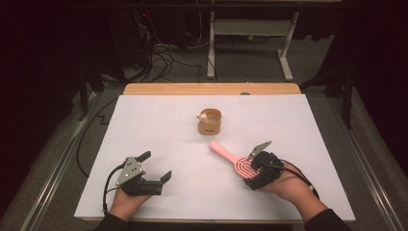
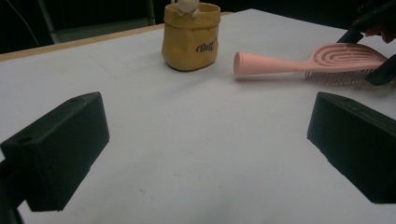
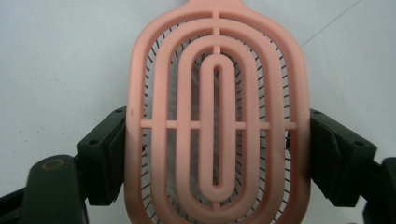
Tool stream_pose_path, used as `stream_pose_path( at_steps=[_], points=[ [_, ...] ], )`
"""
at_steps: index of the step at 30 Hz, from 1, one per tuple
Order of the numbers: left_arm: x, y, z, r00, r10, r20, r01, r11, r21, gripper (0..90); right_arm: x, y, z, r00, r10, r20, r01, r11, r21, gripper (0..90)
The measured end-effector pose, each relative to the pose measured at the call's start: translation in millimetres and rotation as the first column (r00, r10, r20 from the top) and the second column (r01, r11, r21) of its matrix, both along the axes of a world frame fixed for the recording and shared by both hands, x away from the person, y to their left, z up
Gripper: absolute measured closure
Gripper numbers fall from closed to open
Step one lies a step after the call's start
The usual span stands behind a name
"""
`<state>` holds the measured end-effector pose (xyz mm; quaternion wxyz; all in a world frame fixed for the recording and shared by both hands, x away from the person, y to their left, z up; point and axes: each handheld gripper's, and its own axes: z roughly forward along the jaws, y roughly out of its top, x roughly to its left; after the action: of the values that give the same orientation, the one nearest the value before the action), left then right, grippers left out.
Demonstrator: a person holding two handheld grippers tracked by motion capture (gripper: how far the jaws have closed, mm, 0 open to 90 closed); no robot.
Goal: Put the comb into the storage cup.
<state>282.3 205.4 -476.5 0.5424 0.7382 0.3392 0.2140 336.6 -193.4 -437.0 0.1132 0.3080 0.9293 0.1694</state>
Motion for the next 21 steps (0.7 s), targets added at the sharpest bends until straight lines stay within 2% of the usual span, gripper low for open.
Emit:
stream_pose_path(
  at_steps=[13,18,21],
  points=[
    [0.4,-0.7,-0.1,1.0,-0.003,-0.001,0.003,1.0,0.0,0.0,-0.2,1.5,0.4,1.0,0.01,0.0,-0.01,1.0,-0.012,19.6],
    [1.0,-0.7,-0.4,1.0,-0.006,-0.002,0.006,1.0,0.002,0.0,0.6,0.6,1.2,0.9998,-0.006,-0.02,0.006,1.0,-0.012,19.7],
    [1.1,-0.7,-0.6,1.0,-0.006,-0.002,0.006,1.0,0.003,0.0,0.9,0.5,1.2,0.9999,0.004,-0.016,-0.004,1.0,-0.016,19.7]
  ],
)
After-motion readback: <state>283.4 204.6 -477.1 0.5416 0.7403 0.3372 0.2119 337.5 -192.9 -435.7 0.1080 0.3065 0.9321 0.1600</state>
